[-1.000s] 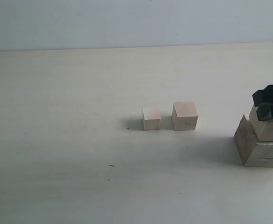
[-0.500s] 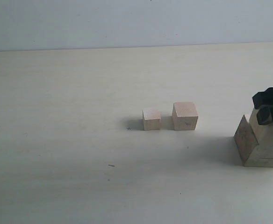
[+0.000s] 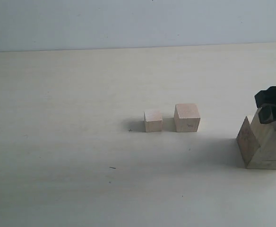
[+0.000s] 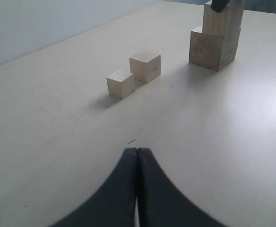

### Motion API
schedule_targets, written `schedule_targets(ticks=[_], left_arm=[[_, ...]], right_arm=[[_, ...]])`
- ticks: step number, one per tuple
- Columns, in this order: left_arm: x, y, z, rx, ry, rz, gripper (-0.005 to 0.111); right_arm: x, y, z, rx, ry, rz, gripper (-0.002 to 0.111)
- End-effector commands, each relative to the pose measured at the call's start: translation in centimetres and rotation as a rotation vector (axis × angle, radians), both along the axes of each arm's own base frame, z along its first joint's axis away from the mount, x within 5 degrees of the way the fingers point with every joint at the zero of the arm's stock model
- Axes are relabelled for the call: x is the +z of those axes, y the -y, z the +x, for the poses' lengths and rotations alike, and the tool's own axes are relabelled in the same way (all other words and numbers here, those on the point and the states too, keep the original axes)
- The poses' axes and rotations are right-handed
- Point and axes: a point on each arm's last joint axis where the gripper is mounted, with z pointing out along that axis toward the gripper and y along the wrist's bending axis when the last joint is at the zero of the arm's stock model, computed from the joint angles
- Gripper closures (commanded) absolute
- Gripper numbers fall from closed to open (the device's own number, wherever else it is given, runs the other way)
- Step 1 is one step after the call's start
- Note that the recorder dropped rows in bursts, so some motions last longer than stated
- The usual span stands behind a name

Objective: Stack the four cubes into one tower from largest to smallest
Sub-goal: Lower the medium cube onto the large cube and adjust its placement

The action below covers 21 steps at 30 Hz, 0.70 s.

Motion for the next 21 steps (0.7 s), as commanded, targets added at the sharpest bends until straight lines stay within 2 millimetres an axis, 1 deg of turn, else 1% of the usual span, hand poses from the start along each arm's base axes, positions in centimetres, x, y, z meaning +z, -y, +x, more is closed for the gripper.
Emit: schedule_targets(ticks=[1, 4, 11, 17, 21], left_arm=[[0.1, -0.02, -0.01, 0.002, 0.007, -0.011, 0.107], [0.1, -0.02, -0.01, 0.002, 0.007, -0.011, 0.107], [0.1, -0.02, -0.01, 0.002, 0.007, -0.011, 0.107], [0.1, -0.02, -0.01, 0.002, 0.007, -0.011, 0.107], [0.1, -0.02, -0.01, 0.002, 0.007, -0.011, 0.107]], right_arm=[[-0.01, 0.15, 0.22, -0.016, 0.024, 0.003, 0.041], [-0.05, 0.14, 0.12, -0.016, 0.012, 0.004, 0.041], [-0.08, 0.16, 0.04, -0.016, 0.003, 0.002, 0.055], [0.0, 0.43, 0.24, -0.067, 0.026, -0.009, 0.055], [0.03, 0.45, 0.31, -0.066, 0.035, -0.011, 0.055]])
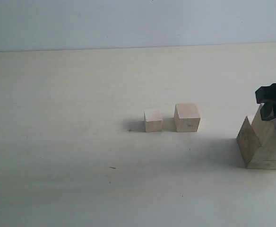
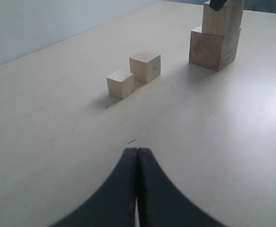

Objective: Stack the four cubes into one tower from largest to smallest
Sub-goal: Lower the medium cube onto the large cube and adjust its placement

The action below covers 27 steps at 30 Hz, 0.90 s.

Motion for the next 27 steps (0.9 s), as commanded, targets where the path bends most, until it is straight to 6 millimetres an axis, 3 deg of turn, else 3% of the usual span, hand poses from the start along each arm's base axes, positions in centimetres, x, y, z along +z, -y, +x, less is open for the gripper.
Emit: schedule_targets(ticks=[1, 21, 27], left_arm=[[0.1, -0.02, -0.01, 0.002, 0.007, -0.011, 0.107], [0.1, -0.02, -0.01, 0.002, 0.009, -0.01, 0.107], [0.1, -0.02, -0.01, 0.002, 0.009, -0.01, 0.107]], right_arm=[[-0.01, 0.29, 0.19, -0.009, 0.021, -0.016, 0.055], [0.0, 0.36, 0.27, -0.024, 0.029, -0.018, 0.054], [-0.04, 0.38, 0.28, -0.035, 0.026, -0.016, 0.027]])
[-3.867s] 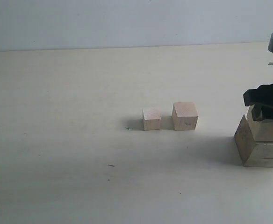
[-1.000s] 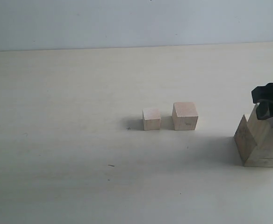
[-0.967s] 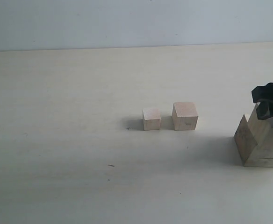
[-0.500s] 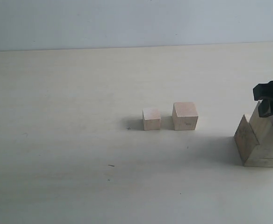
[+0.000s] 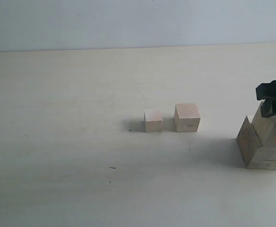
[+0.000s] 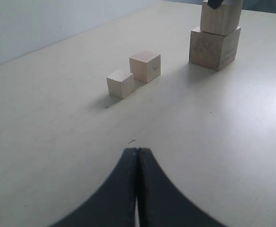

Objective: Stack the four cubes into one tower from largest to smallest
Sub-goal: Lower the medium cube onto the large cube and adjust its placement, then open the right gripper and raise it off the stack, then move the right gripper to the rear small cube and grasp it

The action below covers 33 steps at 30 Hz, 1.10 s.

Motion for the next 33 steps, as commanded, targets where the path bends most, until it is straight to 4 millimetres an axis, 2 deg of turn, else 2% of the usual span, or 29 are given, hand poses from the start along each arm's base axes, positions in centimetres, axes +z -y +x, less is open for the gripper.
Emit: schedule_targets(ticks=[1, 3, 8, 12, 14, 16, 20, 22, 25, 28, 33], left_arm=[[0.1, 0.0, 0.0, 0.002, 0.009, -0.01, 0.107], [0.1, 0.0, 0.0, 0.002, 0.009, -0.01, 0.107], [0.1, 0.0, 0.0, 0.002, 0.009, -0.01, 0.107], [0.1, 0.0, 0.0, 0.002, 0.009, -0.01, 0.107], [0.1, 0.0, 0.0, 0.002, 0.009, -0.01, 0.107], [0.1, 0.0, 0.0, 0.002, 0.009, -0.01, 0.107], [0.1, 0.0, 0.0, 0.002, 0.009, -0.01, 0.107], [0.1, 0.0, 0.0, 0.002, 0.009, -0.01, 0.107], [0.1, 0.0, 0.0, 0.002, 0.009, -0.01, 0.107], [0.1, 0.0, 0.0, 0.002, 0.009, -0.01, 0.107], [0.1, 0.0, 0.0, 0.002, 0.009, -0.01, 0.107]], right_arm=[[-0.1, 0.2, 0.1, -0.003, 0.006, -0.014, 0.024], [-0.1, 0.3, 0.1, -0.002, 0.006, -0.016, 0.02], [0.6, 0.5, 0.3, 0.009, 0.066, -0.046, 0.02], [3.7, 0.3, 0.5, 0.016, 0.163, -0.035, 0.02], [5.6, -0.3, 0.8, 0.083, 0.186, -0.004, 0.02], [7.2, -1.4, 0.9, 0.151, 0.193, 0.09, 0.022], [9.3, -4.1, 1.9, 0.263, 0.21, 0.124, 0.026], [8.7, -5.7, 3.1, 0.295, 0.154, 0.117, 0.026], [5.8, -8.5, 5.1, 0.347, 0.052, 0.125, 0.026], [3.9, -10.2, 7.0, 0.363, 0.019, 0.122, 0.026], [0.5, -11.5, 10.3, 0.346, -0.06, 0.081, 0.026]])
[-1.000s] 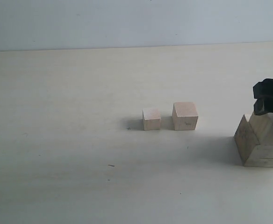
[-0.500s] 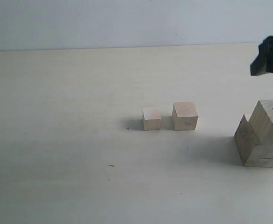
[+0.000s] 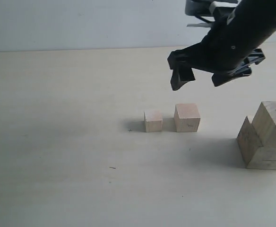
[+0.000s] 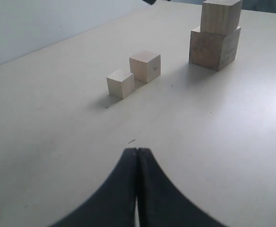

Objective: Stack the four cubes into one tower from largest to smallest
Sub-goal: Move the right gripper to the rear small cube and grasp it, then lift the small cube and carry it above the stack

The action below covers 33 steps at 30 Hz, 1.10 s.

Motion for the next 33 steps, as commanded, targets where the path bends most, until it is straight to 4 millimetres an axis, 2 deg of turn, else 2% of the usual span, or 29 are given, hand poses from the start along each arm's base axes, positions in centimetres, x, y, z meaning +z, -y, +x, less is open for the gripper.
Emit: schedule_targets(ticks=[1, 5, 15, 24, 28, 33], left_arm=[[0.1, 0.0, 0.0, 0.002, 0.009, -0.01, 0.107], [0.1, 0.0, 0.0, 0.002, 0.009, -0.01, 0.107], [0.1, 0.0, 0.0, -0.014, 0.051, 0.026, 0.107], [0.1, 0.0, 0.0, -0.033, 0.103, 0.07, 0.107], [0.1, 0.0, 0.0, -0.033, 0.103, 0.07, 0.107], [0.1, 0.0, 0.0, -0.033, 0.103, 0.07, 0.107]], right_arm=[[-3.1, -0.9, 3.0, 0.002, -0.045, -0.049, 0.026], [-5.5, -1.1, 4.8, -0.013, -0.084, -0.104, 0.026], [-9.5, -1.1, 5.7, -0.011, -0.155, -0.151, 0.026], [-11.2, -1.2, 6.2, -0.022, -0.175, -0.166, 0.033], [-11.4, -1.1, 6.2, -0.053, -0.178, -0.17, 0.046], [-11.0, -1.1, 6.3, -0.065, -0.159, -0.165, 0.082]])
